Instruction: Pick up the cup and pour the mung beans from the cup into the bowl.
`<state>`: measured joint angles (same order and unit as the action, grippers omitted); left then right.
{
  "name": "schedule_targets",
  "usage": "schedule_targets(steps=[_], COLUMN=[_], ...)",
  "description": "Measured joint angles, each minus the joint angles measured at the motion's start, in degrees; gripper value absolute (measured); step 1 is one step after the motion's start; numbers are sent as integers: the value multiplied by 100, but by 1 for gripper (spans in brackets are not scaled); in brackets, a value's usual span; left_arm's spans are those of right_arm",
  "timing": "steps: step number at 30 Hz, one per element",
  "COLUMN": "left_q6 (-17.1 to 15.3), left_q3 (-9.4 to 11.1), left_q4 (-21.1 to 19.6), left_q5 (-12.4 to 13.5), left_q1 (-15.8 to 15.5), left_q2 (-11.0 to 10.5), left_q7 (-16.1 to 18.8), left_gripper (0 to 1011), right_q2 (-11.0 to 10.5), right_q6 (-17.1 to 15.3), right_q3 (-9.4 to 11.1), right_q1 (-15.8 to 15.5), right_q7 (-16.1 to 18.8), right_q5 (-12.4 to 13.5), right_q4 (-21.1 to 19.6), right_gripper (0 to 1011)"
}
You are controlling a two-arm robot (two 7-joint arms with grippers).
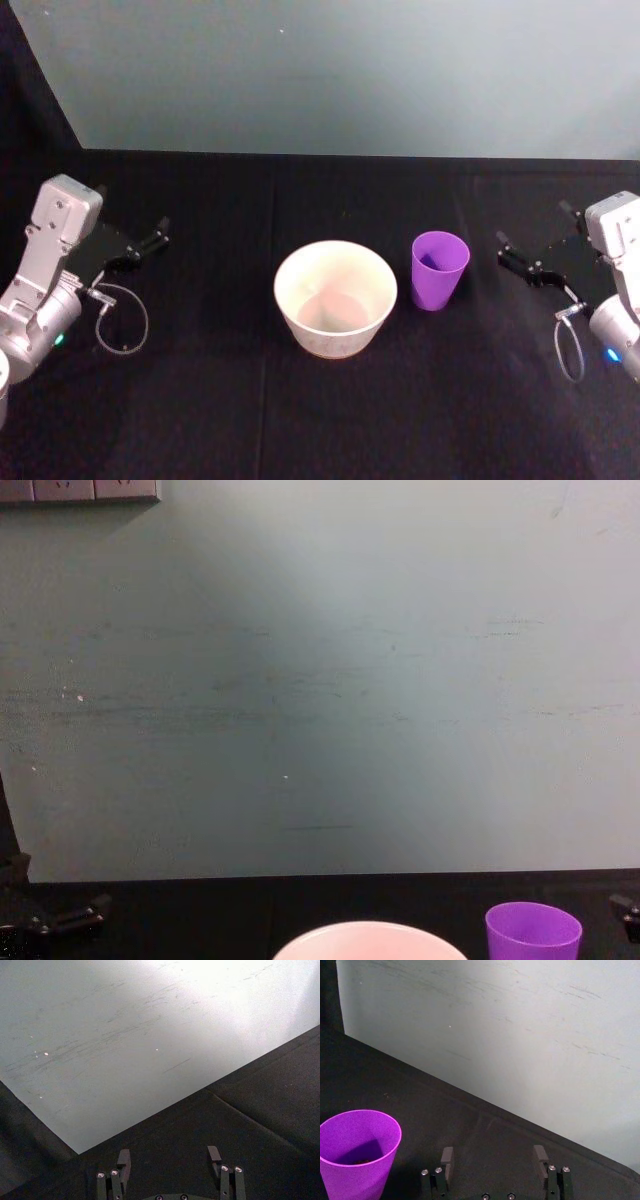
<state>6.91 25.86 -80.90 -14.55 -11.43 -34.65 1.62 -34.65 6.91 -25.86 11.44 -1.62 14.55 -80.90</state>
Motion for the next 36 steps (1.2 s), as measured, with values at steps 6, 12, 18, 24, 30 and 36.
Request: schedule_targets(steps=[6,12,18,24,30,36], left_q6=[0,0,0,0,0,0], left_q3=[0,0,0,0,0,0], left_q4=[0,0,0,0,0,0], left_q5=[0,0,0,0,0,0], left_q1=[0,0,0,0,0,0], left_q2=[0,0,0,0,0,0], left_q7=[0,0,0,0,0,0], left_gripper=[1000,1000,1000,1000,1000,1000], right_q2=[0,0,0,0,0,0], right_q6=[0,0,0,0,0,0], right_q3=[0,0,0,0,0,0], right_q1=[0,0,0,0,0,0], right_q7=[0,0,0,0,0,0], right_q5=[0,0,0,0,0,0], right_q4=[0,0,0,0,0,0], right_gripper=[1004,1004,1004,1004,1004,1004])
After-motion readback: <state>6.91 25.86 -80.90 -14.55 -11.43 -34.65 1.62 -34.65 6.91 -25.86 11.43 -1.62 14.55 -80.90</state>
